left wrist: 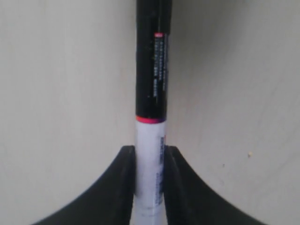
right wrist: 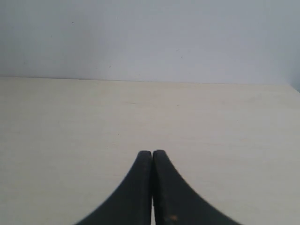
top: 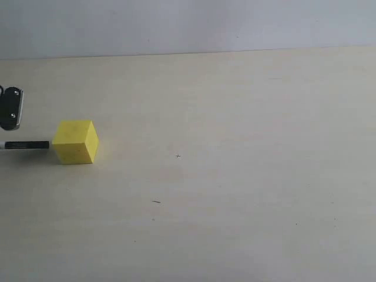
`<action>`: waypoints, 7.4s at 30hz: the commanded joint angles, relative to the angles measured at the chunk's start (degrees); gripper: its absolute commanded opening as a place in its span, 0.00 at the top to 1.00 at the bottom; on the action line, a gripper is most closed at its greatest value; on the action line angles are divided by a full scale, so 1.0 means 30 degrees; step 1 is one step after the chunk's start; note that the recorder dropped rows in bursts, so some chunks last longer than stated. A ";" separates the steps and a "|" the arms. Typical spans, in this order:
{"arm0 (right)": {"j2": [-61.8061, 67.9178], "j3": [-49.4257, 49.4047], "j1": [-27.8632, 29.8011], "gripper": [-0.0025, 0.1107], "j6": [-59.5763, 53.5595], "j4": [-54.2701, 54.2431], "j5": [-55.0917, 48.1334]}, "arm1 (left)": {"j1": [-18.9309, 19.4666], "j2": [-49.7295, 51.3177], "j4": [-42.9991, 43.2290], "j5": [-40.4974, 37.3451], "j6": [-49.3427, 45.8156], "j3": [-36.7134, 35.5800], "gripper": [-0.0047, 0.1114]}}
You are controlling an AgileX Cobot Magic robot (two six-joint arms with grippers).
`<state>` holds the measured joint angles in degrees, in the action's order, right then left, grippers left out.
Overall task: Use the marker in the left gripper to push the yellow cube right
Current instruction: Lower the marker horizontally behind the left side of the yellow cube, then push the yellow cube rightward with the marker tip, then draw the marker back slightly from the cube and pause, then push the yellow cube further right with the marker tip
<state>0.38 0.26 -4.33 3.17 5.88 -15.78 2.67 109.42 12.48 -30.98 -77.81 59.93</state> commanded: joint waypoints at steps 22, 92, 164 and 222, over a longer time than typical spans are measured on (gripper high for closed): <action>-0.0127 -0.0088 0.0096 0.98 -0.0026 0.0034 0.0148 | -0.3885 -0.0032 -0.3081 0.0035 -0.0025 0.0119 0.96; -0.0127 -0.0088 0.0096 0.98 -0.0026 0.0034 0.0148 | -0.9397 -0.0012 -0.4351 0.0225 0.1193 0.0731 0.96; -0.0127 -0.0088 0.0096 0.98 -0.0026 0.0034 0.0148 | -0.6763 0.0076 -0.3680 -0.0058 0.4690 0.0731 0.96; -0.0127 -0.0088 0.0096 0.98 -0.0026 0.0034 0.0148 | -1.0905 0.2207 0.1050 -0.2632 1.0061 0.3625 0.96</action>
<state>0.38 0.26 -4.33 3.17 5.88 -15.78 -30.42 115.79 15.60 -38.94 -48.97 70.49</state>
